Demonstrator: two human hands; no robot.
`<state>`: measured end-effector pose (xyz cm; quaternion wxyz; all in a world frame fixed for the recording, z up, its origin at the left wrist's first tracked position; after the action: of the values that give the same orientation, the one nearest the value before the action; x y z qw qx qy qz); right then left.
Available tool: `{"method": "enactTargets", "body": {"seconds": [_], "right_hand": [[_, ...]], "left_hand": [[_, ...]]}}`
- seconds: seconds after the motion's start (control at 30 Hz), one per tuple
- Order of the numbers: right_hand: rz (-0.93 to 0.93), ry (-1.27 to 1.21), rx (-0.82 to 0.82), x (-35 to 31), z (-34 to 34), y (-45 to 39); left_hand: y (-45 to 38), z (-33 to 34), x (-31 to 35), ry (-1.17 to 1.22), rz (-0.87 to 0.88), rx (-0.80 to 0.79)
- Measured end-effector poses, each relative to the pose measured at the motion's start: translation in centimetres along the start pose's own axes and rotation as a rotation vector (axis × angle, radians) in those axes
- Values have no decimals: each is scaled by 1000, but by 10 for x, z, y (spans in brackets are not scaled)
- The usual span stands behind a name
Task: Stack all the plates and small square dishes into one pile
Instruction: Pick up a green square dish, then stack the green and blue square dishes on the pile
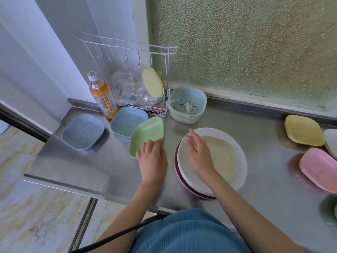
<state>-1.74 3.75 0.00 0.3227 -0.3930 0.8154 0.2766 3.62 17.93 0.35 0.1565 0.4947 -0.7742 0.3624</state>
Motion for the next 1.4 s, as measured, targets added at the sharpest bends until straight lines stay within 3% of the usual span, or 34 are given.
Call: {"method": "enactTargets", "body": {"seconds": [0.13, 0.27, 0.37, 0.47, 0.57, 0.67, 0.77, 1.1, 1.3, 1.4], "right_hand": [[107, -198, 20, 2, -4, -6], [173, -87, 139, 20, -30, -5], [176, 6, 281, 37, -53, 5], [226, 112, 389, 66, -77, 15], [275, 195, 349, 89, -89, 24], [291, 287, 312, 93, -90, 32], [287, 355, 286, 90, -85, 34], [292, 751, 100, 82, -87, 29], [293, 754, 148, 88, -80, 30], [265, 754, 192, 90, -82, 26]], "left_hand": [[18, 21, 36, 20, 328, -119], [37, 39, 60, 29, 569, -243], [37, 39, 72, 91, 653, -353], [27, 37, 72, 202, 495, -452], [16, 44, 64, 269, 224, -483], [17, 61, 60, 242, 94, -656], [22, 72, 53, 219, 61, -744], [24, 77, 46, 191, 84, -787], [28, 85, 42, 141, 115, -789], [22, 75, 42, 270, 113, -751]]}}
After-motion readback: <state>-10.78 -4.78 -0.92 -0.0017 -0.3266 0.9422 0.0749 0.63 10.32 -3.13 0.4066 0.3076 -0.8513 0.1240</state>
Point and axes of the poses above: each hand's wrist, its own y-axis away from the middle knuckle, its own z-axis out of the palm, x = y × z, the point moved 4 cm from there along -y, towards the middle knuckle, and after that the axes turned 11 degrees about y, right-handed, at the moved point
